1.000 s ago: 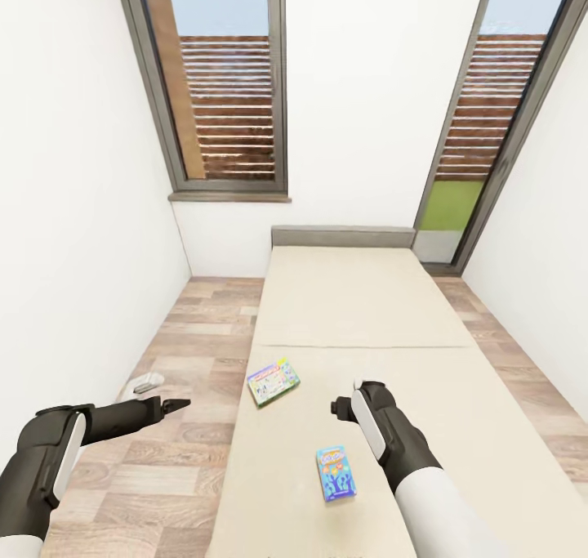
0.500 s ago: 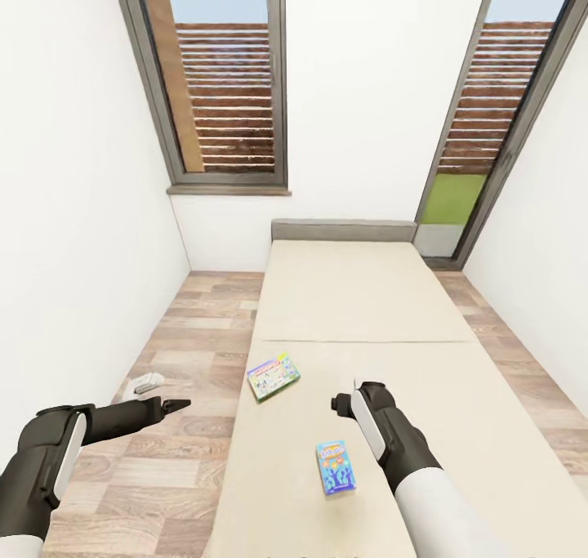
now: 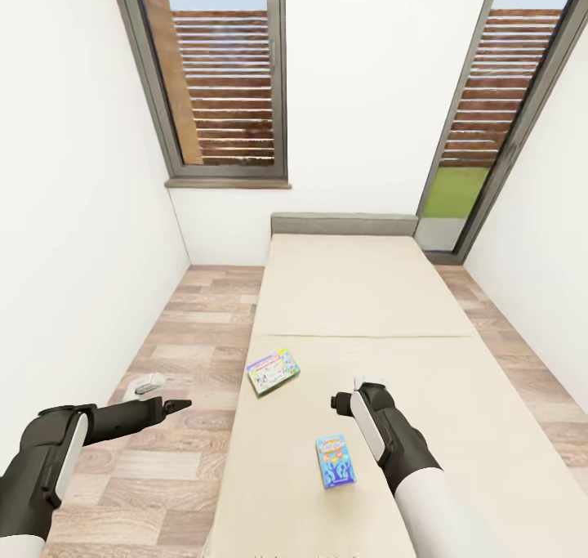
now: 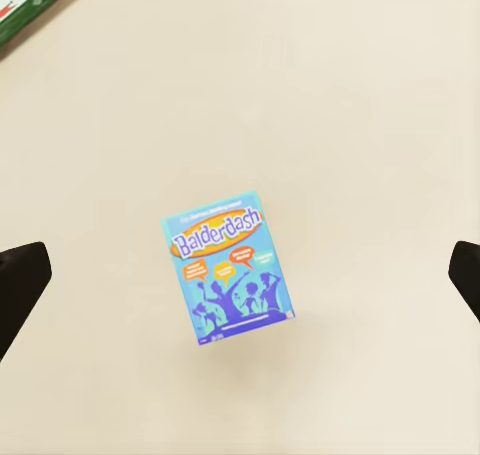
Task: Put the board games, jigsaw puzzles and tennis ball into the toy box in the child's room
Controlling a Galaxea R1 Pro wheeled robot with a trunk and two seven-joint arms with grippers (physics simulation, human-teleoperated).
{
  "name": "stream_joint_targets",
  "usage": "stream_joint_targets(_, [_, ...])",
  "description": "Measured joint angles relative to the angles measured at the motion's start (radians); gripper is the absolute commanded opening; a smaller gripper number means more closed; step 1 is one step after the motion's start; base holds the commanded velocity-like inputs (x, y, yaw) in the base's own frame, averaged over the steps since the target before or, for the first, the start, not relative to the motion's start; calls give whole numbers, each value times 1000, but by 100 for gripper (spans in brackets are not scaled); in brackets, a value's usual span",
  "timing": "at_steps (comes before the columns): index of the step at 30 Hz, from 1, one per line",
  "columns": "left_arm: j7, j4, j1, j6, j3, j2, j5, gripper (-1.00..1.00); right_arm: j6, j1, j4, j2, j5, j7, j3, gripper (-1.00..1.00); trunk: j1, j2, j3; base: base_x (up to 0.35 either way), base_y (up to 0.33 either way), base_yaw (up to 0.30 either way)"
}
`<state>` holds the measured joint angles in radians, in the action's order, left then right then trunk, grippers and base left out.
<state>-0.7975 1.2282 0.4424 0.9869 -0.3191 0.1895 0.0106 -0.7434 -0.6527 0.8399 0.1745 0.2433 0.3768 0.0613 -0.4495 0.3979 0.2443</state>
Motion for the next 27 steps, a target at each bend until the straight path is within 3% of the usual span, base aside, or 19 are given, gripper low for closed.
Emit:
stream_joint_targets(21, [28, -3, 0, -8, -5, 5, 2, 100, 3, 1, 1, 0, -9, 5, 3, 100, 0, 0, 35, 0, 0, 0])
stream_joint_targets(27, [218, -4, 0, -8, -4, 1, 1, 100, 7, 1, 2, 0, -14, 6, 3, 100, 0, 0, 45, 0, 0, 0])
